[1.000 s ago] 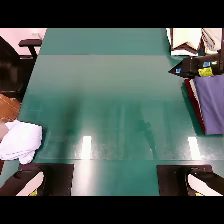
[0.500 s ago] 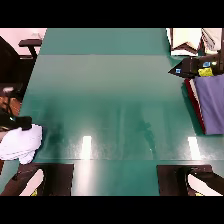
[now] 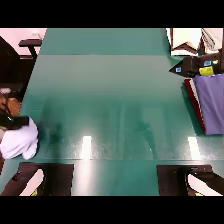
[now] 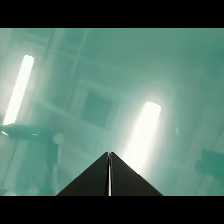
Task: Fold the shirts.
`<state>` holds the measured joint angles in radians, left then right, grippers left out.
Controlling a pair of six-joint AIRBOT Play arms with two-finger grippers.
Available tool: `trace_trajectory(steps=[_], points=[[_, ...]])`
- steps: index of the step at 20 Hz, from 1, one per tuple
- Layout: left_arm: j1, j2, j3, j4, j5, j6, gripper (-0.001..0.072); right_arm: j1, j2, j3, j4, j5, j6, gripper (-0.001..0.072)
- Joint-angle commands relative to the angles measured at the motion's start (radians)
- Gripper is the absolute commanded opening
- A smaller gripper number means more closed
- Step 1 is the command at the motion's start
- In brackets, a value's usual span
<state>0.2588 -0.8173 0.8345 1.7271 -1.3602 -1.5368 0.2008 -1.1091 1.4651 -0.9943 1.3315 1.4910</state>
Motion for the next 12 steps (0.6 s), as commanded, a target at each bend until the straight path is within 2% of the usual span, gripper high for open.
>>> trace_trajectory(steps=[1,5,9,12], points=[[-0.065,0.001,0.319,-0.089,-0.071,0.006,0.0024,-0.001,0.0,0.082,0.002,-0.012,0.0,0.0019],[-0.344,-0.002,0.648,-0.158,-0.042,0.017,0.0023,-0.001,0.0,0.248,-0.004,-0.052,0.0,0.0019],[-0.591,-0.063,0.761,-0.128,0.006,0.02,0.0022,-0.001,0.0,0.368,-0.013,-0.057,0.0,0.0018],[-0.761,-0.182,0.807,-0.119,0.013,0.027,0.0023,-0.003,0.0,0.432,-0.1,-0.053,0.001,0.0019]])
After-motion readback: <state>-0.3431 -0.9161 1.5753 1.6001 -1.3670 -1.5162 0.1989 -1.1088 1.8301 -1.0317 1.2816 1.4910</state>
